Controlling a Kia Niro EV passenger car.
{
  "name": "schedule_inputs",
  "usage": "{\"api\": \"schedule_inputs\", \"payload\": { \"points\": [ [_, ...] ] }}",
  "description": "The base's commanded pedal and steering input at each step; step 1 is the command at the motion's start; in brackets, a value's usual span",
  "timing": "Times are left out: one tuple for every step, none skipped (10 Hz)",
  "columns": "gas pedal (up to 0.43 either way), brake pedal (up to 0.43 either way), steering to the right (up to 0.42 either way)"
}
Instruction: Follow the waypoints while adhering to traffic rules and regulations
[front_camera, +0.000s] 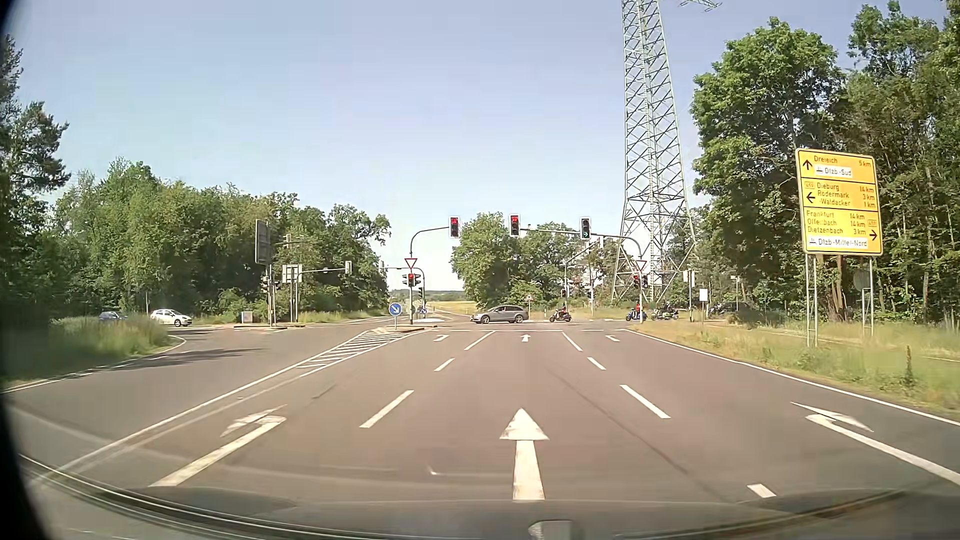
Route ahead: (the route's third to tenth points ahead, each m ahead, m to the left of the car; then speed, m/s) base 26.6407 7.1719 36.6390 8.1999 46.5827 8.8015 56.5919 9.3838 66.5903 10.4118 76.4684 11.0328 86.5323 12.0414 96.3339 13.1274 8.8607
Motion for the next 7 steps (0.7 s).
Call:
{"api": "schedule_inputs", "payload": {
  "points": [
    [0.000,0.262,0.019],
    [0.000,0.262,0.019],
    [0.000,0.262,0.018],
    [0.000,0.262,0.017],
    [0.000,0.262,0.014],
    [0.000,0.262,0.010],
    [0.000,0.268,0.008]
  ]
}}
